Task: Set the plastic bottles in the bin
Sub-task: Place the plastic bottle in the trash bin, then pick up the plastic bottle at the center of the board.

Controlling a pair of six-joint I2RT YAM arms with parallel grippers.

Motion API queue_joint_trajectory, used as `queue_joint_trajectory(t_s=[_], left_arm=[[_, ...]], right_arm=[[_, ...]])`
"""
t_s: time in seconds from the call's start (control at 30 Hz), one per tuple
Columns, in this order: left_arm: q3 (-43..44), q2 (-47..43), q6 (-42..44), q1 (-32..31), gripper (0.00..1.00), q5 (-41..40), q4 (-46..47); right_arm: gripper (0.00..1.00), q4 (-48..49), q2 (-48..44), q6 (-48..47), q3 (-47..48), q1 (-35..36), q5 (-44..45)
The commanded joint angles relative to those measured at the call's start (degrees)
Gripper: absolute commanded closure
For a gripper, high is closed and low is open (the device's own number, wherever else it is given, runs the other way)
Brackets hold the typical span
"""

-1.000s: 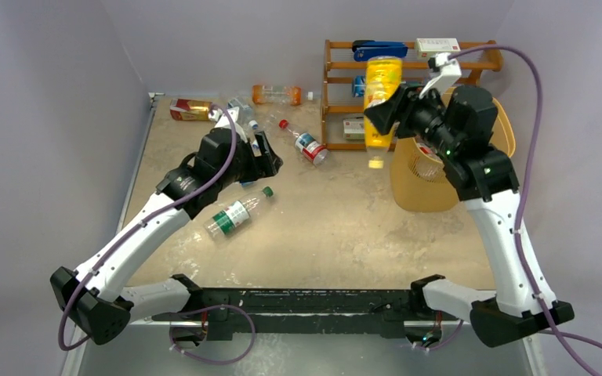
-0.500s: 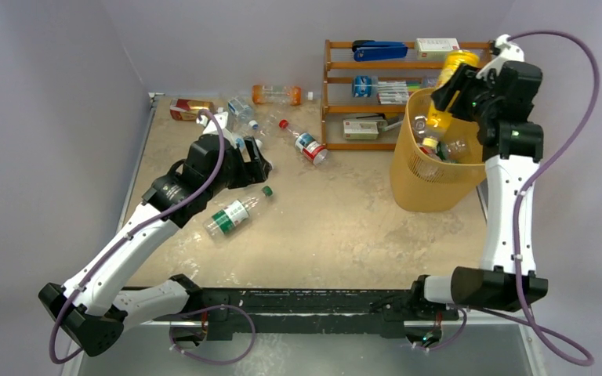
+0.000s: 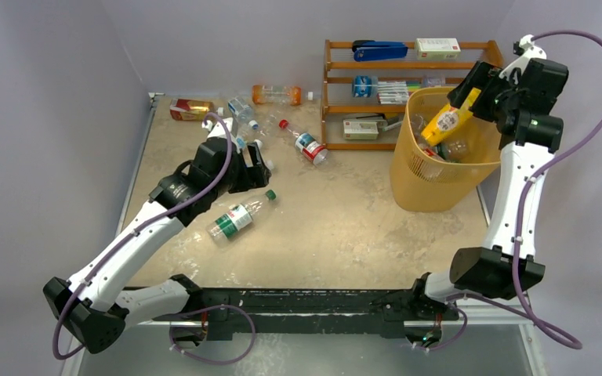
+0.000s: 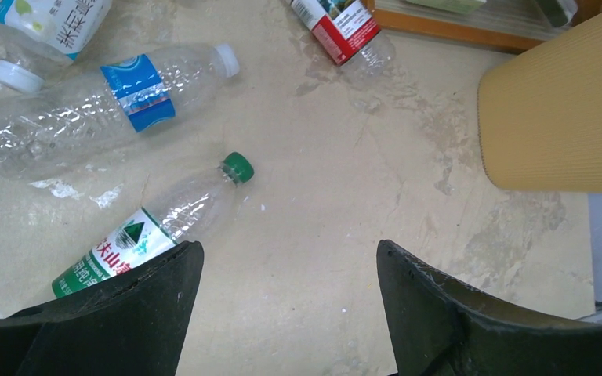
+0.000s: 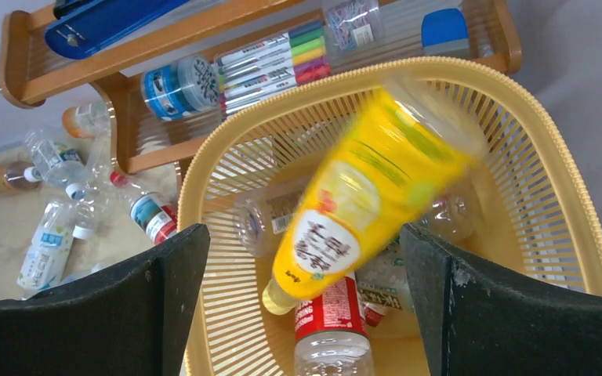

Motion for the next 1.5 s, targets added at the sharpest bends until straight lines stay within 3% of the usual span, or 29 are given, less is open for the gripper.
queue_joint_trajectory(t_s=[0.0,0.2,0.47,0.8,1.17,1.47], left_arm=[[-0.4,0.5,1.4,0.3,0.19,-2.3,0.8],[-1.0,1.2,1.7,0.3,0.16,-4.1,0.0],[-2.6,4.4,3.0,0.3,0.15,-6.0,-0.3],[-3.1,13.4,8.8,0.3,0.15,-6.4,-0.2],[-4.8,24.8,11.4,0.3,0.18,-6.1,1.8],[-6.3,28.5,11.0,0.3,0.20,-6.1,4.5]], right_arm=[[0.06,0.0,-2.1,-0.7,3.9,-0.3,-2.2],[0.04,3.5,-6.3,0.6,1.7,-0.2,-9.0],[0.00,8.5,-14.0,1.7,-10.1,4.0,-22.2],[0.00,16.3,-25.4,7.1,-29.2,22.5,-21.4],[0.00,16.5,-32.5,6.1,-40.6,23.5,-22.2],[0.00,17.4,-34.3,5.8,-45.5,23.5,-22.0]])
